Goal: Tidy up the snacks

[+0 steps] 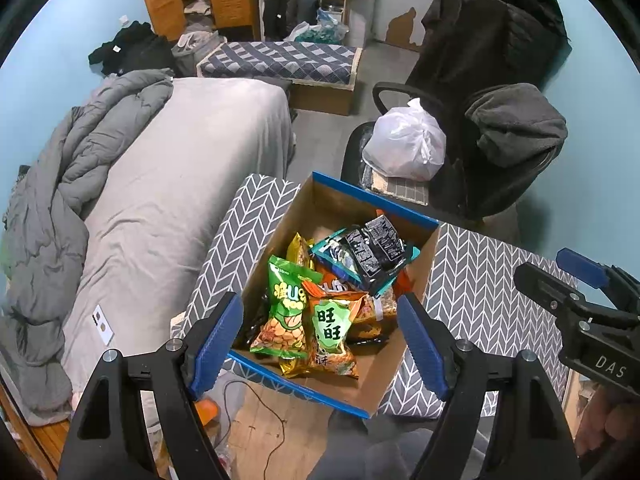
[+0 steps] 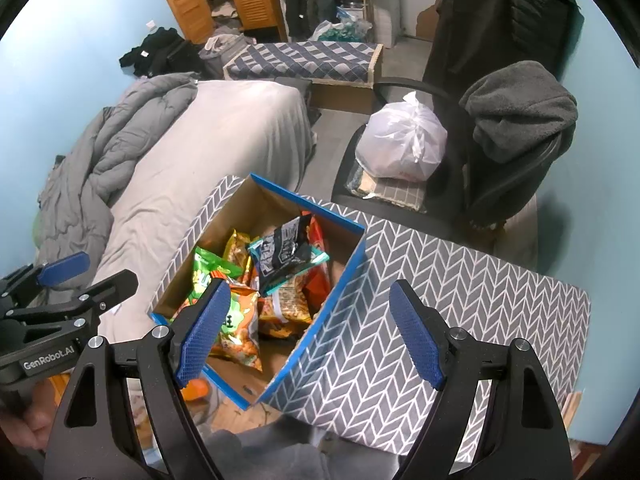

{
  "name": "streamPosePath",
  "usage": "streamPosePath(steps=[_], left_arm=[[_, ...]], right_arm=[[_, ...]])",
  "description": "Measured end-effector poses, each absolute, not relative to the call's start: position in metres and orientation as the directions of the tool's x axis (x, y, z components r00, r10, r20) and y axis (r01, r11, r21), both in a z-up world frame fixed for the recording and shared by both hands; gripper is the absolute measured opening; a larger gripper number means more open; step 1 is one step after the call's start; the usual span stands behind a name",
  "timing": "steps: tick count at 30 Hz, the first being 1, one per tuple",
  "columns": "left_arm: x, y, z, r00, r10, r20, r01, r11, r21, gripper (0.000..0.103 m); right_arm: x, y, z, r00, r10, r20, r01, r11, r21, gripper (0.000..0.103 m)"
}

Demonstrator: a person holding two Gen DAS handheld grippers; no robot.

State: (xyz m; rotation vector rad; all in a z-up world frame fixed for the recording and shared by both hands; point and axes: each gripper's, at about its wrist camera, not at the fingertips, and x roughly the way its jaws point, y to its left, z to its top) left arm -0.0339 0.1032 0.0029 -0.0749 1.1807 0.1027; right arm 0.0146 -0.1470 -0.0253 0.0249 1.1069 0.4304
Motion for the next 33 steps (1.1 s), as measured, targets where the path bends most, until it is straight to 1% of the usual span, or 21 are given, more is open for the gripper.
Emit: streamPosePath(steps=[10, 33], left_arm=[[-0.0324, 0.1076, -0.0012, 0.344, 0.041, -0.938, -0.119, 0.993, -0.001, 0.08], [-0.0245, 0.1041, -0.0005, 0.361, 0.034, -0.932, -0.089, 0.996, 0.002, 0.08]], right_arm=[[0.0112, -0.1439, -0.0231, 0.372, 0.351, -0.859, -0.325, 0.916, 0.234, 0.081], [0.0152, -0.1424, -0.023, 0.372, 0.34, -0.864, -0.312, 0.922, 0.228, 0.081]])
